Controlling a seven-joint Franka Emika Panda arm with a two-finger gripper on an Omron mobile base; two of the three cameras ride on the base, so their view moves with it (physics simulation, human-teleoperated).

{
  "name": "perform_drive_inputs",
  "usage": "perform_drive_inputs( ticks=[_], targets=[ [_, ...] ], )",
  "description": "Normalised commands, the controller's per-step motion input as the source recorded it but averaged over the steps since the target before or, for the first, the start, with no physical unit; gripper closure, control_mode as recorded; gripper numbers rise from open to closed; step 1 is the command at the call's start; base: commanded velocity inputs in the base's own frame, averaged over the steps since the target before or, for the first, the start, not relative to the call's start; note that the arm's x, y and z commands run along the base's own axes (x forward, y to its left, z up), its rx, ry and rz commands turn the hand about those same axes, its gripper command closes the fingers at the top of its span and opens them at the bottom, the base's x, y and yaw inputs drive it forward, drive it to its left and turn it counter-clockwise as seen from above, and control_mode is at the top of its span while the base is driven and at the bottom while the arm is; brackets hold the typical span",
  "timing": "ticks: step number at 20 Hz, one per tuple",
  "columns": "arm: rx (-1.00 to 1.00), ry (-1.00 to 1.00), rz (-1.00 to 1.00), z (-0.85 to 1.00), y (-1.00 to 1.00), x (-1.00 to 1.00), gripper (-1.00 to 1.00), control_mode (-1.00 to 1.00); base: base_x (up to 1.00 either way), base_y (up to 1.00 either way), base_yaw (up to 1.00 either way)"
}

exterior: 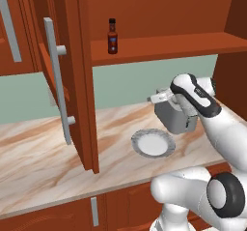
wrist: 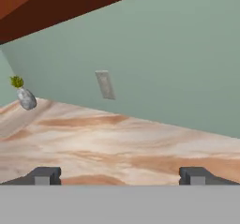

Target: Move the hot dog bun to the plate on the dining table and place the condiment next to that plate. Then navigate to the fridge and take the sausage and place it on the plate as well.

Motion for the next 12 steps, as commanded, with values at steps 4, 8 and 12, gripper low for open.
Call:
perform_drive_inputs(
  ticks=[4, 8, 12],
  targets=[
    [0.26, -0.22, 0.13, 0.75, 0.0, 0.57, -1.0, -1.0, 0.0, 0.0, 0.0],
    [0.06, -0.16, 0.08, 0.97, 0.0, 0.3, -1.0, -1.0, 0.0, 0.0, 0.0],
    [0.0, -0.09, 0.05, 1.0, 0.18, 0.04, -1.0, -1.0, 0.0, 0.0, 0.0]
  ],
)
